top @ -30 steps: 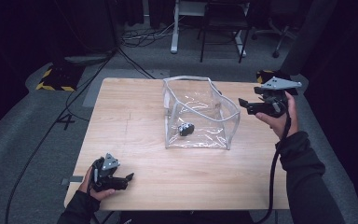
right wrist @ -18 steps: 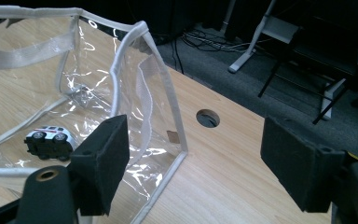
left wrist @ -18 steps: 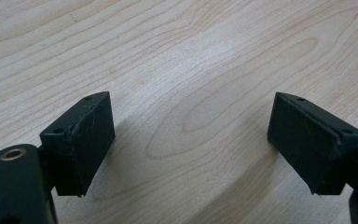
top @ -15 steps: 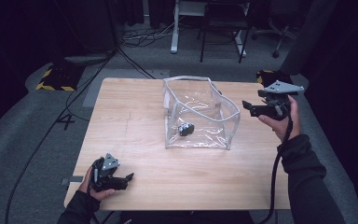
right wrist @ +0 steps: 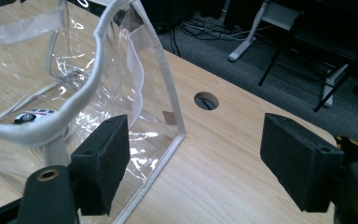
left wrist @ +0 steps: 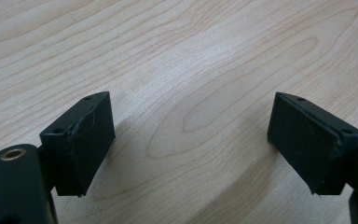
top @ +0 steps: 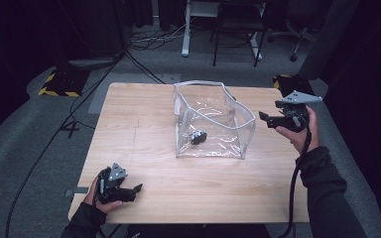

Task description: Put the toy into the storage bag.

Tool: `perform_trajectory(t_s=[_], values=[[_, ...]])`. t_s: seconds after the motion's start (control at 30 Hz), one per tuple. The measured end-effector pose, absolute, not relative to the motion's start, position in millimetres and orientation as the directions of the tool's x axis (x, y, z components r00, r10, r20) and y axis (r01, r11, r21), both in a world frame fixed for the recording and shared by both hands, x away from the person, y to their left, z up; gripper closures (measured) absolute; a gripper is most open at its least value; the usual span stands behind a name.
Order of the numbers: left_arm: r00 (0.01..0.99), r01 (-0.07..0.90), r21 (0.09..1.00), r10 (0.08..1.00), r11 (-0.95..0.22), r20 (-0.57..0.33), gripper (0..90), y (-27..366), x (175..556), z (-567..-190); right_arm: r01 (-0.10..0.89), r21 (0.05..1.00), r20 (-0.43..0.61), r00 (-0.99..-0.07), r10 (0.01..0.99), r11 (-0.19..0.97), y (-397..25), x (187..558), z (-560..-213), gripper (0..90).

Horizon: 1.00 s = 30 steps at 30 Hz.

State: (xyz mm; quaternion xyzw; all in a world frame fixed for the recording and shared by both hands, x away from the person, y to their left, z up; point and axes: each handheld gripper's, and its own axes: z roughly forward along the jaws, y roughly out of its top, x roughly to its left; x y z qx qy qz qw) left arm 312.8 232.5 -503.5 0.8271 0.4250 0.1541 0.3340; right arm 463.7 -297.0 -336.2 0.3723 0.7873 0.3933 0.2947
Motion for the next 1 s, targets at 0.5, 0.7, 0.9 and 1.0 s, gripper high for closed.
perform_trajectory(t_s=[0.5,0.7,0.9,1.0], values=[[0.591,0.600,0.684,0.806,-0.415,-0.029,15.1,233,313,-504,0.372,0.818,-0.176,-0.565,0.806,0.439,-301,452,-357,24.6],[0.591,0.600,0.683,0.806,-0.416,-0.029,15.1,233,313,-504,0.369,0.811,-0.180,-0.581,0.793,0.455,-302,446,-364,24.5],[0.591,0.600,0.683,0.806,-0.416,-0.029,15.1,233,313,-503,0.367,0.806,-0.183,-0.591,0.786,0.464,-303,440,-372,24.3],[0.591,0.600,0.683,0.806,-0.416,-0.029,15.0,233,313,-504,0.369,0.803,-0.183,-0.595,0.783,0.468,-304,437,-376,24.3]])
